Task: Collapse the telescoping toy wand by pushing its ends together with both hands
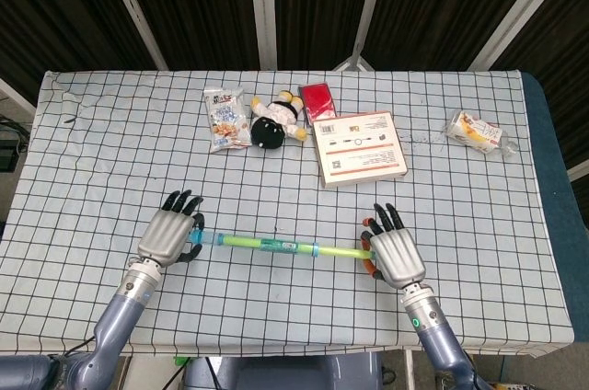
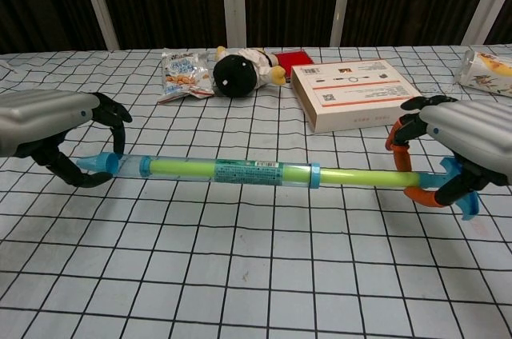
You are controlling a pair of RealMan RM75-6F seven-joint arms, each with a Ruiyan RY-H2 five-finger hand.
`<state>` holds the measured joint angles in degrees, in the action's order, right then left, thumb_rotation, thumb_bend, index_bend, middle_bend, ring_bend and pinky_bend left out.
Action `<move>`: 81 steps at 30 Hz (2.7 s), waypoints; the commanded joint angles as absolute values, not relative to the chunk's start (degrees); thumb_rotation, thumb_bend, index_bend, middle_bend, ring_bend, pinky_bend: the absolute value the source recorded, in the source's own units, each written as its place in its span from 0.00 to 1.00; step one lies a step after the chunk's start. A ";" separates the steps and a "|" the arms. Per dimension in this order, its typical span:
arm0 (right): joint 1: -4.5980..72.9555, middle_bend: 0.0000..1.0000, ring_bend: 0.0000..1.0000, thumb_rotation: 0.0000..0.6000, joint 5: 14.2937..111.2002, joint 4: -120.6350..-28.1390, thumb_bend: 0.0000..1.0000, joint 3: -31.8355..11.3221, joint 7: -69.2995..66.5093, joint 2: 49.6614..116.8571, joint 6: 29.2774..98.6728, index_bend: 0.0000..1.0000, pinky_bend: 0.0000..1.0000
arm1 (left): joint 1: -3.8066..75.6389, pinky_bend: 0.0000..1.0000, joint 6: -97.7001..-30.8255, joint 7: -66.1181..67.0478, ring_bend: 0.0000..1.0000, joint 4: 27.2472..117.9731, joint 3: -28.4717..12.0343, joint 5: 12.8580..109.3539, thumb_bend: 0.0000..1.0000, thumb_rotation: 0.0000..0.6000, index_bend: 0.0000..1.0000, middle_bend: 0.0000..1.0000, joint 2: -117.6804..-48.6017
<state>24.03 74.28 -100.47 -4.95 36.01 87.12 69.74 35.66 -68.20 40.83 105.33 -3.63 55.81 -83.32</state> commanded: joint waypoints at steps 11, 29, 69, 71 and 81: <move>26.24 0.30 0.01 1.00 72.28 -101.43 0.43 -6.21 39.95 89.66 69.07 0.64 0.00 | 35.72 0.00 -68.43 40.79 0.00 105.78 -3.48 56.05 0.51 1.00 0.51 0.12 -83.14; 27.40 0.30 0.01 1.00 70.14 -99.53 0.43 -6.44 40.44 91.46 69.07 0.64 0.00 | 35.93 0.00 -67.69 40.04 0.00 105.31 -3.37 55.87 0.51 1.00 0.51 0.12 -83.39; 12.51 0.00 0.00 1.00 79.77 -103.55 0.43 2.89 20.37 67.08 84.45 0.00 0.00 | 19.17 0.00 -85.49 22.43 0.00 109.14 11.11 85.60 0.17 1.00 0.07 0.00 -65.83; 10.03 0.00 0.00 1.00 82.53 -101.34 0.43 3.52 15.74 65.84 88.39 0.00 0.00 | 16.11 0.00 -89.87 19.90 0.00 105.78 12.76 89.97 0.17 1.00 0.07 0.00 -65.64; 1.60 0.00 0.00 1.00 90.71 -90.08 0.43 5.36 4.17 64.77 101.53 0.00 0.00 | 6.28 0.00 -103.34 11.99 0.00 93.15 13.31 95.52 0.17 1.00 0.05 0.00 -65.24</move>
<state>3.17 89.18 -91.73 4.65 6.33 65.24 99.91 7.84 -101.08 13.76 95.90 13.46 94.24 -65.76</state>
